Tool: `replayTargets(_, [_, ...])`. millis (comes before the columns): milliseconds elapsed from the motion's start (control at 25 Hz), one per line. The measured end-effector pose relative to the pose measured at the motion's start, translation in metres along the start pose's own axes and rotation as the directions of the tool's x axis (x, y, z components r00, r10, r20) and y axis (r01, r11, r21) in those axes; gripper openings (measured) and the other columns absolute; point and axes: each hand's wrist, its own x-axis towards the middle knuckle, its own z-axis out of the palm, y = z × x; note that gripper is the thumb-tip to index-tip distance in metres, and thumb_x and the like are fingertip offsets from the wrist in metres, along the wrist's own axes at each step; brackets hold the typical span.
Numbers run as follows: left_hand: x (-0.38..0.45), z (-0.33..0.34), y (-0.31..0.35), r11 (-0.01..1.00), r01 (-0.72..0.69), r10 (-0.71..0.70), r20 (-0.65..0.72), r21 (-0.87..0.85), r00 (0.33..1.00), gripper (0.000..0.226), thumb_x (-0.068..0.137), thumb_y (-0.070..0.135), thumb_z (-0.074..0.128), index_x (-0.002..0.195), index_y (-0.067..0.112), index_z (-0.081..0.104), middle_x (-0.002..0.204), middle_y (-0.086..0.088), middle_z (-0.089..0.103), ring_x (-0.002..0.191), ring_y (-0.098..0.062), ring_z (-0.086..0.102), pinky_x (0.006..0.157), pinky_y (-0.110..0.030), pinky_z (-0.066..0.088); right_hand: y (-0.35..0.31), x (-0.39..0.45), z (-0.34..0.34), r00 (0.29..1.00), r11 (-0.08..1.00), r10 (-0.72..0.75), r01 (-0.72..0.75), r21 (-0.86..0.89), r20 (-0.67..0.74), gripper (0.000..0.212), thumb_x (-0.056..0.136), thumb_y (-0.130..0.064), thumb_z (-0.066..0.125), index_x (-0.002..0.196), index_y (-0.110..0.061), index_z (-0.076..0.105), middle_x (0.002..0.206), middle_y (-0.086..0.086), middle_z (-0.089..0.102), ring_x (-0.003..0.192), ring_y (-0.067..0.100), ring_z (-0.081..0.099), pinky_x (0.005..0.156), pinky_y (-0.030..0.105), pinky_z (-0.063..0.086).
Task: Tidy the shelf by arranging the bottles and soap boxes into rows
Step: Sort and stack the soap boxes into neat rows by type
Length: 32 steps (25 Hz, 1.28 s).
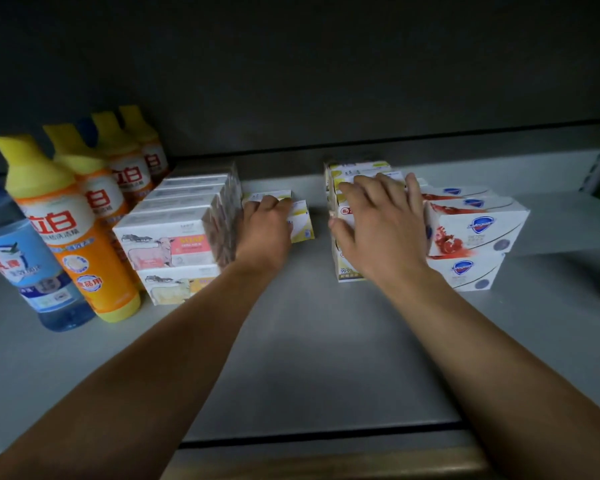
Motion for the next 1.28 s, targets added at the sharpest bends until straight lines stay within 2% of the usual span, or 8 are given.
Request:
replayTargets(160, [0.006,0.025,-0.007,0.982,0.049,-0.047,-0.013,0.18,0.999,0.051,0.093,0.025,0.048,0.143,0.023,0.04,0.146,-0.006,0.043,0.133,-0.034,0.033,0.11,-0.043,0.025,0.0,0.001,0.006,0.997,1.0,0.011,-0.01,0.011,-0.072,0.051,0.088,-0.047,0.048,0.13,-0.018,0.059,0.134,0.004,0.058,0.13,0.03,0.044,0.118,0.052,0.008])
replayTargets(240, [0.001,0.033,-0.003,0.987,0.035,-0.027,-0.055,0.158,0.998,0.059,0.089,0.042,0.049,0.145,0.026,0.038,0.15,-0.006,0.037,0.137,-0.034,0.028,0.113,-0.049,0.019,0.0,0.002,0.007,0.996,1.0,0.007,-0.005,0.021,-0.087,0.052,0.087,-0.047,0.048,0.128,-0.018,0.06,0.133,0.004,0.059,0.13,0.031,0.045,0.117,0.052,0.009])
replayTargets(360, [-0.005,0.04,0.0,0.993,0.011,-0.01,-0.014,0.113,1.0,0.073,0.085,0.064,0.029,0.149,0.029,0.03,0.154,-0.006,0.034,0.142,-0.032,0.024,0.114,-0.057,0.014,0.001,0.002,0.008,0.996,0.999,0.002,0.002,0.034,-0.094,0.052,0.087,-0.046,0.048,0.129,-0.018,0.06,0.133,0.003,0.058,0.13,0.031,0.045,0.117,0.051,0.01])
replayTargets(480, [0.002,0.042,-0.007,0.996,0.05,-0.054,0.051,0.075,0.997,0.076,0.085,0.068,0.02,0.151,0.03,0.023,0.16,-0.003,0.023,0.149,-0.028,0.011,0.115,-0.057,0.001,0.002,0.001,0.009,0.996,0.999,-0.003,0.006,0.038,-0.09,0.051,0.086,-0.045,0.05,0.129,-0.018,0.06,0.132,0.003,0.058,0.13,0.031,0.045,0.117,0.051,0.011])
replayTargets(720, [0.02,0.054,-0.018,0.996,0.041,-0.045,0.054,0.082,0.997,0.07,0.09,0.066,0.026,0.15,0.031,0.02,0.162,-0.007,0.014,0.149,-0.03,0.001,0.117,-0.052,-0.004,0.001,-0.001,0.009,0.994,0.999,-0.005,0.01,0.047,-0.108,0.05,0.085,-0.044,0.053,0.128,-0.018,0.06,0.132,0.002,0.059,0.128,0.03,0.046,0.115,0.047,0.018])
replayTargets(1080, [0.022,0.034,-0.008,0.997,0.058,-0.061,-0.075,-0.046,0.995,0.054,0.095,0.048,0.04,0.141,0.019,0.043,0.148,-0.011,0.041,0.139,-0.03,0.032,0.116,-0.047,0.013,0.003,0.004,-0.003,0.999,0.997,-0.031,0.03,0.072,0.016,0.055,0.085,-0.045,0.055,0.135,-0.021,0.054,0.139,0.0,0.052,0.133,0.027,0.04,0.116,0.046,0.016])
replayTargets(1160, [0.01,0.013,0.005,0.973,-0.015,-0.023,-0.162,-0.23,0.987,0.048,0.095,0.039,0.044,0.133,0.011,0.053,0.136,-0.013,0.054,0.128,-0.032,0.047,0.111,-0.042,0.03,0.007,0.007,-0.014,0.998,0.998,-0.035,0.032,0.053,0.052,0.054,0.083,-0.045,0.059,0.133,-0.023,0.055,0.137,-0.001,0.053,0.131,0.026,0.04,0.117,0.049,0.014])
replayTargets(1280, [-0.028,-0.016,0.02,0.825,-0.064,-0.04,-0.171,-0.562,0.984,0.033,0.095,0.027,0.055,0.121,0.01,0.063,0.12,-0.01,0.065,0.109,-0.026,0.06,0.097,-0.033,0.045,0.013,0.007,-0.027,0.991,0.997,-0.056,0.062,-0.05,0.12,0.053,0.082,-0.031,0.067,0.133,-0.025,0.054,0.132,0.001,0.054,0.125,0.028,0.044,0.117,0.05,0.012])
